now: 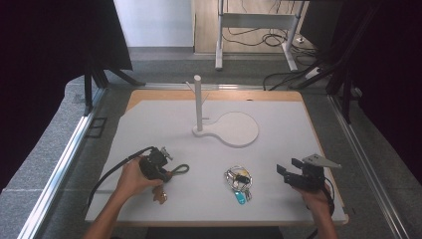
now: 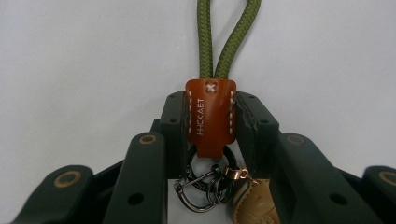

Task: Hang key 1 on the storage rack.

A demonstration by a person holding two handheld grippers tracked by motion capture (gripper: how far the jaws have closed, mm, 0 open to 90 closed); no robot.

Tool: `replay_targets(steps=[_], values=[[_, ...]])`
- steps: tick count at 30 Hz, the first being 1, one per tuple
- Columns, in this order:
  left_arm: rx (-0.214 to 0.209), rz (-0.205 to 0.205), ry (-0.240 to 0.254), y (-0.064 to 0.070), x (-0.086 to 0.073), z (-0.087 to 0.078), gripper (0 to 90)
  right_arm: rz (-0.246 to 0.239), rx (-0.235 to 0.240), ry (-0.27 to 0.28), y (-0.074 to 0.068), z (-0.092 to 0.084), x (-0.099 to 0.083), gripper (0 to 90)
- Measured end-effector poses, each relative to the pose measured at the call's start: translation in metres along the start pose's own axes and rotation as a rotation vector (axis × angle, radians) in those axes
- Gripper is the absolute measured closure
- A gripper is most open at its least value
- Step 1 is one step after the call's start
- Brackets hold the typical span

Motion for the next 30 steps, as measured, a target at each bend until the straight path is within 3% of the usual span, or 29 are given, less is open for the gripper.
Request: replay_targets(steps=[4,10,19,24,30], values=[[-0.029,-0.002,0.019,-0.002,0.001,-0.002,67.0,0.010,-0.007,0.001,0.003,-0.001,0.000,31.5],[-0.113,-0.032,0.113,-0.007,0.006,-0.019,67.2,0.014,-0.013,0.009,0.005,-0.003,0.000,31.5],[-0.193,-0.080,0.256,-0.022,0.007,-0.051,67.3,0.022,-0.016,0.013,0.007,-0.004,0.001,31.6],[-0.228,-0.098,0.307,-0.025,0.007,-0.063,67.3,0.025,-0.018,0.013,0.006,-0.006,0.000,31.6],[-0.218,-0.083,0.329,-0.027,0.012,-0.076,67.2,0.034,-0.020,0.017,0.008,-0.006,0.000,31.6]])
Point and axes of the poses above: each handheld gripper's, and its own axes: z roughly forward along the jaws, x roughly out of its top, y roughly to its right, the point moved 5 cm from there along z, roughly forward along the jaws, and after that the axes turned 1 degree about -x, right-handed, at the moved point
